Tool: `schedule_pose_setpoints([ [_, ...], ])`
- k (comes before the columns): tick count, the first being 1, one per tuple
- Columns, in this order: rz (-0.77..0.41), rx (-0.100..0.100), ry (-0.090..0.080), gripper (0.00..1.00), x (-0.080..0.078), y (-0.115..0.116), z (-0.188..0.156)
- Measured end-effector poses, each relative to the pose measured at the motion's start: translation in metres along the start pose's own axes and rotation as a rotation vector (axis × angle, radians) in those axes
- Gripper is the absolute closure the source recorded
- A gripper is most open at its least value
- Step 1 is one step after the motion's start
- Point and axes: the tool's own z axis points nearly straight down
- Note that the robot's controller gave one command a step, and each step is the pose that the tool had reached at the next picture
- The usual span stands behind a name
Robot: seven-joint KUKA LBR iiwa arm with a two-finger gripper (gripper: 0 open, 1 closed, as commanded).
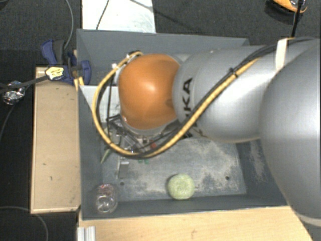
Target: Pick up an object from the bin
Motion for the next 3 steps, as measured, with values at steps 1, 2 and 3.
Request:
schedule_pose_setpoints([
  [1, 0.005, -0.002, -0.008, 0.0, -0.002, -0.001, -0.005],
  [2, 0.018, -0.002, -0.002, 0.0, -0.014, -0.025, 0.01],
  [3, 0.033, 0.0, -0.005, 0.0, -0.013, -0.032, 0.007],
])
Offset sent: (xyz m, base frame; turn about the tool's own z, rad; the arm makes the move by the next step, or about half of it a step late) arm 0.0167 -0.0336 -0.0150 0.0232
